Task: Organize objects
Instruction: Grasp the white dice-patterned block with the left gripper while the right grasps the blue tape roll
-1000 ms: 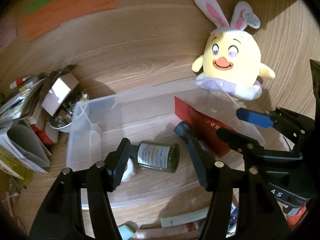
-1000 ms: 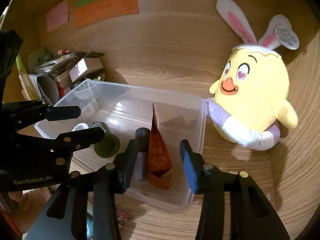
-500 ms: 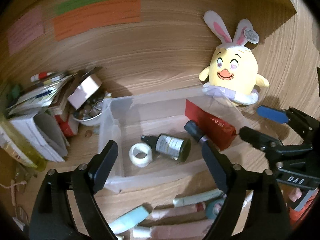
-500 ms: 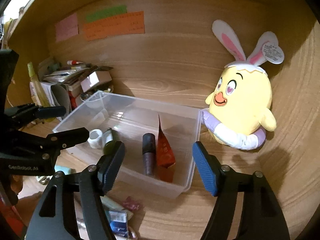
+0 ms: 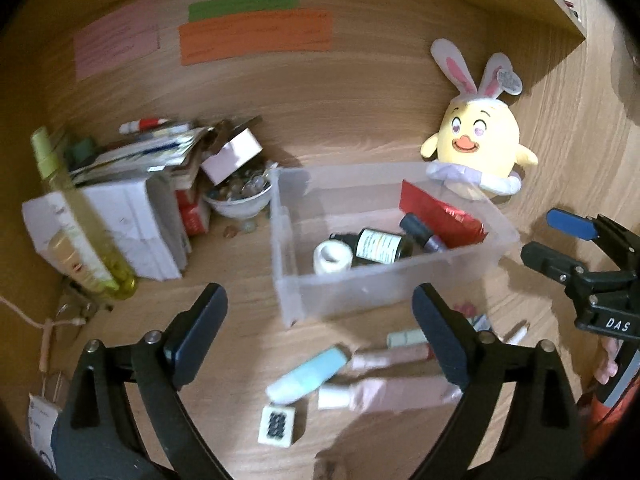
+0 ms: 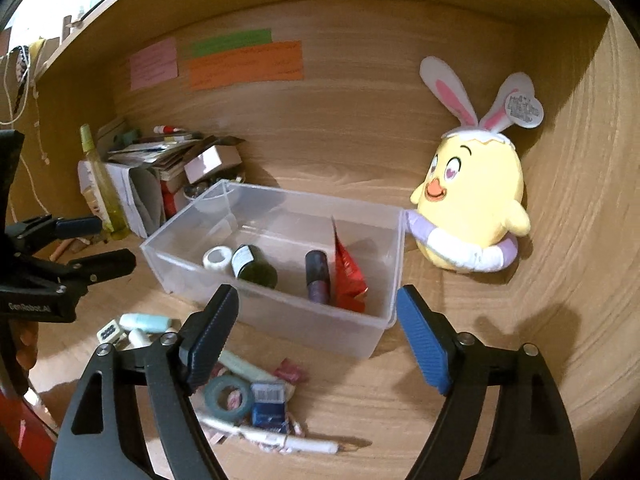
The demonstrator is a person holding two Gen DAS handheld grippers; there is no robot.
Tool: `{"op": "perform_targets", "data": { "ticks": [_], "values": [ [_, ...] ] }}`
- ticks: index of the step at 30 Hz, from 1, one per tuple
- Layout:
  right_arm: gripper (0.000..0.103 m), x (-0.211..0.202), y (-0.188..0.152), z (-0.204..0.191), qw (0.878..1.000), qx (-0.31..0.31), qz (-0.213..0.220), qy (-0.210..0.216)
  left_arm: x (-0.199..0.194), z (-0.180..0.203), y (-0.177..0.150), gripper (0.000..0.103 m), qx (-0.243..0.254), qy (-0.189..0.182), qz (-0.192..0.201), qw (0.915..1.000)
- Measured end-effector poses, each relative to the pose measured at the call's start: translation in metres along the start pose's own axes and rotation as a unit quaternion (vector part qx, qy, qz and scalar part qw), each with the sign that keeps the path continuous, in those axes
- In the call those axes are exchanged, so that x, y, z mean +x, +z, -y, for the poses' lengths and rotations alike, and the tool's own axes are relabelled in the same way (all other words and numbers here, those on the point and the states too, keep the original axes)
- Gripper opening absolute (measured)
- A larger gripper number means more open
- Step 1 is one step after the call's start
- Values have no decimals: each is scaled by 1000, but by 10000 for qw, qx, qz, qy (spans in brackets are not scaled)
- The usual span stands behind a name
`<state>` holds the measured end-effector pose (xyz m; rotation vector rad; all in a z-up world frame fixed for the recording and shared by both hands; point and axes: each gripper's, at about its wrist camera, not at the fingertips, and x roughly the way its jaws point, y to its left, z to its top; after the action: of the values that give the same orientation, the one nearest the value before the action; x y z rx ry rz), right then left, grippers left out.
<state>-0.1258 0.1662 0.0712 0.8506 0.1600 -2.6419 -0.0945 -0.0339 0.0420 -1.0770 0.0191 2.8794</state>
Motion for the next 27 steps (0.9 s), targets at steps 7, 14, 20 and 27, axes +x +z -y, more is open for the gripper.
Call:
{"op": "perform_targets", "data": {
  "ticks": [7,14,20,27],
  "values": [
    [79,-1,-19,-11,9998,31,-179,36,-3,-14,-34,95,-51,103,-227,9997],
    [79,13,-40,-18,9986,141,-496,99,9,-27,-63,95,-194,98,-568,9981],
    [79,27,-59,-28,9958,192,-836,314,18,-36,-82,94,-342,-25,-816,9961],
    [71,36,-67,-46,9945,27,-959,428,26,-42,-95,70,-403,-179,-1020,9938]
  ]
}}
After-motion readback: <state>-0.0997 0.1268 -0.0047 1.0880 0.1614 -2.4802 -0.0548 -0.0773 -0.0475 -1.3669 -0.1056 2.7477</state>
